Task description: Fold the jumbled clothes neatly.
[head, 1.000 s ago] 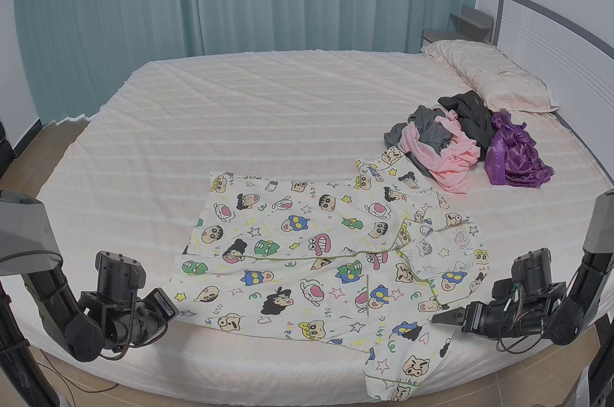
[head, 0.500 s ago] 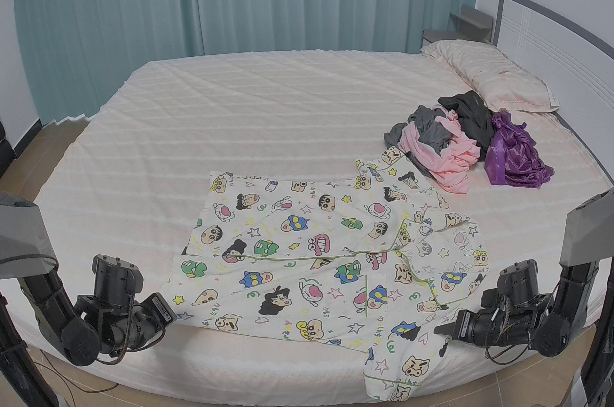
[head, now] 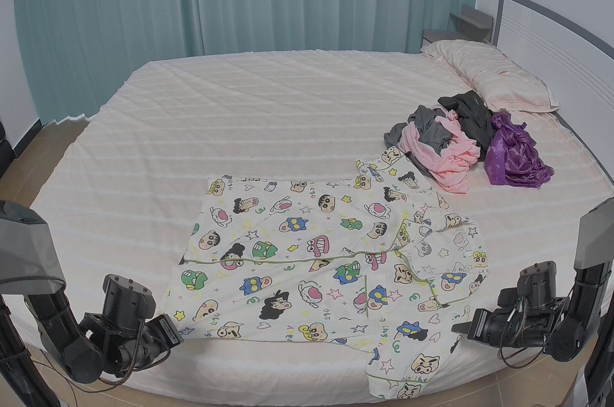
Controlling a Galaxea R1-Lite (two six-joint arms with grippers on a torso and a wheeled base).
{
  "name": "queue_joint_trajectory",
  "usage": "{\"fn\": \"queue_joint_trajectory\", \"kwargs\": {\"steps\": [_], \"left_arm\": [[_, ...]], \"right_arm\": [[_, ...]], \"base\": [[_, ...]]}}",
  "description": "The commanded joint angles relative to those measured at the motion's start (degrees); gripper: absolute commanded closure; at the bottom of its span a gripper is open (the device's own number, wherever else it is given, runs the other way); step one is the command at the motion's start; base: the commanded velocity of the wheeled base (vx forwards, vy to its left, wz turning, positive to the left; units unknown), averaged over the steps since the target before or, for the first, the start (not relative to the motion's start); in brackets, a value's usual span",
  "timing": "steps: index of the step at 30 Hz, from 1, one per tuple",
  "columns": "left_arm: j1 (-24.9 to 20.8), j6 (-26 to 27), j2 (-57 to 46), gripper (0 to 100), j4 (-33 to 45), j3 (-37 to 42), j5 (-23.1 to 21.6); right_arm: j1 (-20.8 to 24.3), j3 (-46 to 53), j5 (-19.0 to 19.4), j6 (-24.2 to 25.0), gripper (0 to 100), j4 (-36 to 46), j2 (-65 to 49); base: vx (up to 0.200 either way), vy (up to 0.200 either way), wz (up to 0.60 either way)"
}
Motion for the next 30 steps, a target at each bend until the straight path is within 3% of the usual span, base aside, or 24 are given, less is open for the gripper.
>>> {"fn": "queue_joint_trajectory", "kwargs": {"steps": [1, 6, 22, 23, 25, 26, 30], "left_arm": [[-1.2, 0.1, 0.2, 100, 0.0, 1.5, 1.4], [-1.7, 3.0, 0.4, 100, 0.0, 3.3, 2.6], [-5.3, 2.7, 0.5, 100, 1.4, 6.4, 2.6], [-5.3, 2.7, 0.5, 0, 1.5, 6.4, 2.5], [-5.3, 2.6, 0.4, 0, 1.5, 6.4, 2.5], [-5.2, 2.7, 0.3, 0, 1.4, 6.4, 2.6], [-4.0, 3.1, -1.9, 0, 1.2, 6.2, 2.9]], "right_arm": [[-0.4, 1.2, 0.0, -0.6, 100, 1.3, -2.7], [-0.8, 1.2, -0.1, -4.2, 100, 7.1, -6.0], [-3.1, 1.2, -0.2, -10.1, 100, 13.0, -7.2], [-3.3, 1.2, -0.1, -10.7, 100, 13.1, -6.8], [-3.3, 1.2, -0.1, -11.2, 100, 13.1, -6.3], [-3.3, 1.2, -0.1, -11.2, 0, 13.1, -6.1], [-3.3, 1.2, 0.0, -11.2, 0, 13.0, -6.5]], "base": [[0.0, 0.0, 0.0], [0.0, 0.0, 0.0], [0.0, 0.0, 0.0], [0.0, 0.0, 0.0], [0.0, 0.0, 0.0], [0.0, 0.0, 0.0], [0.0, 0.0, 0.0]]}}
